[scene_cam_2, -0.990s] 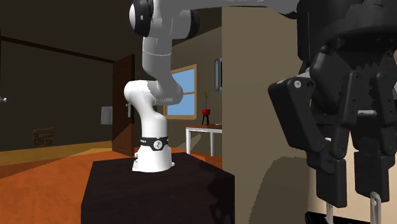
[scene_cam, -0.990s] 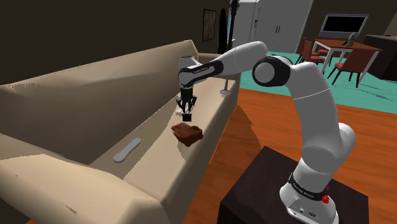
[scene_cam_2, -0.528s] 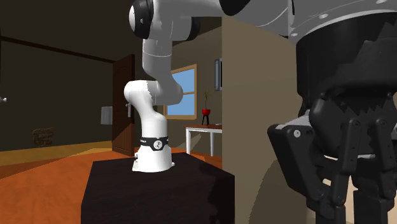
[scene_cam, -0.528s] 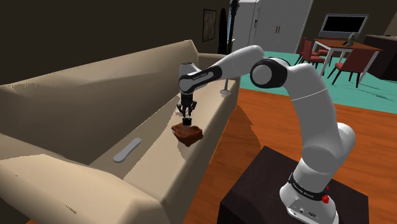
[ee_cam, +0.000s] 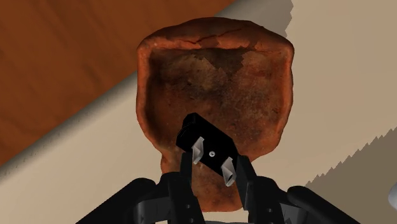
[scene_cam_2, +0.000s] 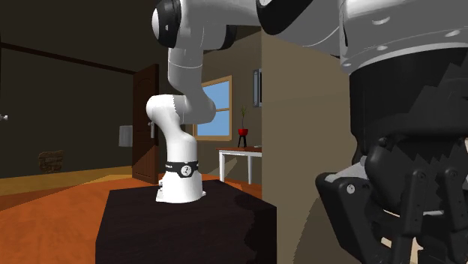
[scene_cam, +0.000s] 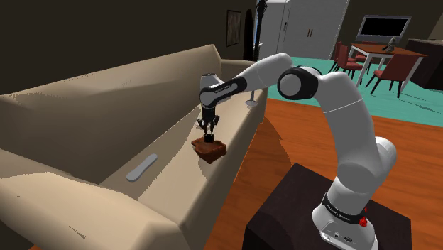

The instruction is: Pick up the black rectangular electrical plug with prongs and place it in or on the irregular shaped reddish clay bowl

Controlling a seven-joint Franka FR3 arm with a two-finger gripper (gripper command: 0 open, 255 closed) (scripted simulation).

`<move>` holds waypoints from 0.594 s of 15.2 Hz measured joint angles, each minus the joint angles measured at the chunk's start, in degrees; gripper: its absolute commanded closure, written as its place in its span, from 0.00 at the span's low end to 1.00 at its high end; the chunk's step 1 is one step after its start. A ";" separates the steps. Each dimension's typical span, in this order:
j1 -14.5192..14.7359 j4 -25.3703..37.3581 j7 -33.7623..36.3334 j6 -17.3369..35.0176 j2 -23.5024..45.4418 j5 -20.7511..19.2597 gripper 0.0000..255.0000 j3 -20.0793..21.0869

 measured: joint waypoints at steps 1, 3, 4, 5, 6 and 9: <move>0.00 0.00 0.00 0.01 0.01 0.00 1.00 0.00; 0.00 0.00 0.00 0.01 0.01 0.00 0.00 0.00; 0.00 0.00 0.00 0.02 0.01 0.00 0.00 0.00; 0.00 0.00 0.00 0.02 0.01 0.00 0.00 0.00; 0.00 0.00 0.00 0.02 0.01 0.00 0.00 0.00; -0.06 0.01 -0.06 -0.46 -0.44 0.08 0.00 0.06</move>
